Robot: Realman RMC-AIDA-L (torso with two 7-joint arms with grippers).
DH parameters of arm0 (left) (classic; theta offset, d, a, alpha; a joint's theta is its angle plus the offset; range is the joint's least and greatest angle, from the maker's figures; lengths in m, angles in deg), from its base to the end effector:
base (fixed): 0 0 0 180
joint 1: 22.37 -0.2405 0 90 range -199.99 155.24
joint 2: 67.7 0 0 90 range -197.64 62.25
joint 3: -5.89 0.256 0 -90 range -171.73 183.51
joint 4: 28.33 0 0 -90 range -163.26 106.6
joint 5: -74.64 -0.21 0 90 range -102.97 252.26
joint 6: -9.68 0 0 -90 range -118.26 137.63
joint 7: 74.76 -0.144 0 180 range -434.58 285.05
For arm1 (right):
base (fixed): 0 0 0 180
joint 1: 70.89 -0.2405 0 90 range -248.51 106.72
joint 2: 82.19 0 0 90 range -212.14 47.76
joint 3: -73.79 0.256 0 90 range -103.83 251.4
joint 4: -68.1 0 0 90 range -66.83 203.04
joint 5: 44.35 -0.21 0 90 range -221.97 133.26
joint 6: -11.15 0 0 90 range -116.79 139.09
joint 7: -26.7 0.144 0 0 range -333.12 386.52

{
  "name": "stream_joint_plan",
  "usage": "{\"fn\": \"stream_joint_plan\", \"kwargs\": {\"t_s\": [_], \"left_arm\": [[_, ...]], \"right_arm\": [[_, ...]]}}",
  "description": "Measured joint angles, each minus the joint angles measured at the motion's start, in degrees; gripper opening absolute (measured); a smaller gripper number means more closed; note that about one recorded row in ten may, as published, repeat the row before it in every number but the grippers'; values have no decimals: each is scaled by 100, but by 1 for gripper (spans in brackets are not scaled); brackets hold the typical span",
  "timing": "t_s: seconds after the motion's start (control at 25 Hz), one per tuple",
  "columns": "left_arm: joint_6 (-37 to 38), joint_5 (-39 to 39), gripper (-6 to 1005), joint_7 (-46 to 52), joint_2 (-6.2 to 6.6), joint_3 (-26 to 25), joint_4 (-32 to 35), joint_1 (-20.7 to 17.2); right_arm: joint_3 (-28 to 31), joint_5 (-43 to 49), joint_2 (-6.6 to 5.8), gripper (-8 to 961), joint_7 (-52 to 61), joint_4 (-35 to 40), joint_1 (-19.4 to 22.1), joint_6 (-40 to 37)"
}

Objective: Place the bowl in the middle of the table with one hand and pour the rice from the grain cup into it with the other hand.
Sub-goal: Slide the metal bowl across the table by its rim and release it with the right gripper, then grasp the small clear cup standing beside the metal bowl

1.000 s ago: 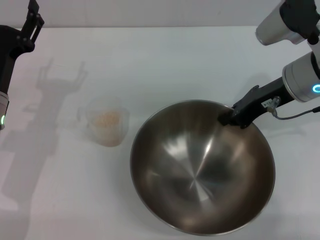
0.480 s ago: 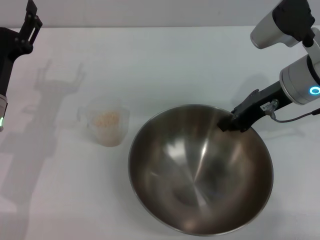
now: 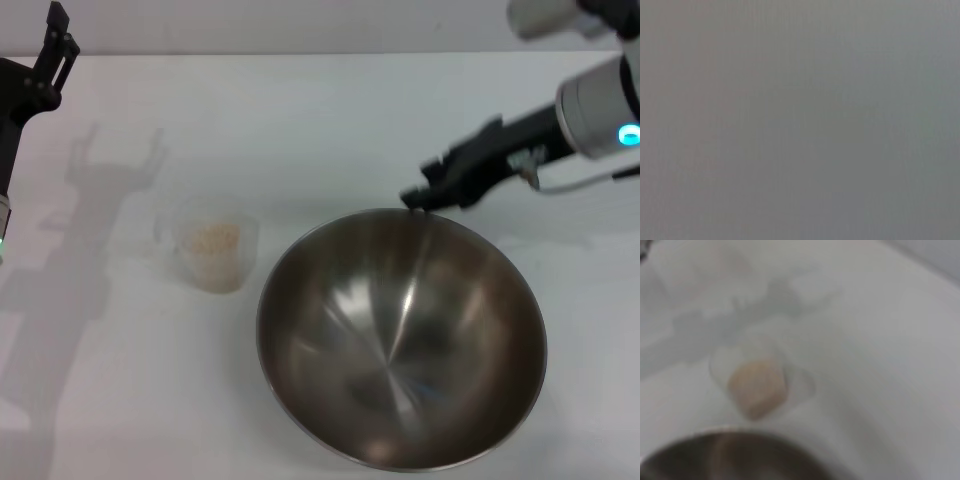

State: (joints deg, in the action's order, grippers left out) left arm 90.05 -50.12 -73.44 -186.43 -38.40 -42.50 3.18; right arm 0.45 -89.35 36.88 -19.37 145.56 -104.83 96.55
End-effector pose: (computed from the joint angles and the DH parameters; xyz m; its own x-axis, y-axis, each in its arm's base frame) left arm -0.2827 0.3328 0.0041 0.6695 -0.3300 0.6655 0.6585 -0.1508 -0.7373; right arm 0.1555 0.3640 0.0083 0.8691 -0.4945 0.0072 -0.4687 -0.8282 -0.3071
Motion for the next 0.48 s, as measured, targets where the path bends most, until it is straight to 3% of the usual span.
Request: {"fn": "stream_joint_plan", "kwargs": {"t_s": [0.08, 0.28, 0.32, 0.36, 0.48], "left_arm": [[10, 2, 862, 0, 2, 0, 3, -12], [46, 5, 863, 0, 5, 0, 14, -54], [56, 6, 863, 0, 6, 0, 16, -60], [57, 6, 863, 0, 7, 0, 18, -62], [58, 6, 862, 0, 9, 0, 21, -73]], "right_arm": [[-6, -23, 1, 433, -3, 226, 27, -192], [-379, 348, 14, 453, -12, 916, 366, -1329], [-695, 701, 31, 453, -10, 1199, 625, -2006], [-695, 701, 31, 453, -10, 1199, 625, -2006], [-1268, 1175, 52, 453, 25, 1512, 1118, -3091]]}}
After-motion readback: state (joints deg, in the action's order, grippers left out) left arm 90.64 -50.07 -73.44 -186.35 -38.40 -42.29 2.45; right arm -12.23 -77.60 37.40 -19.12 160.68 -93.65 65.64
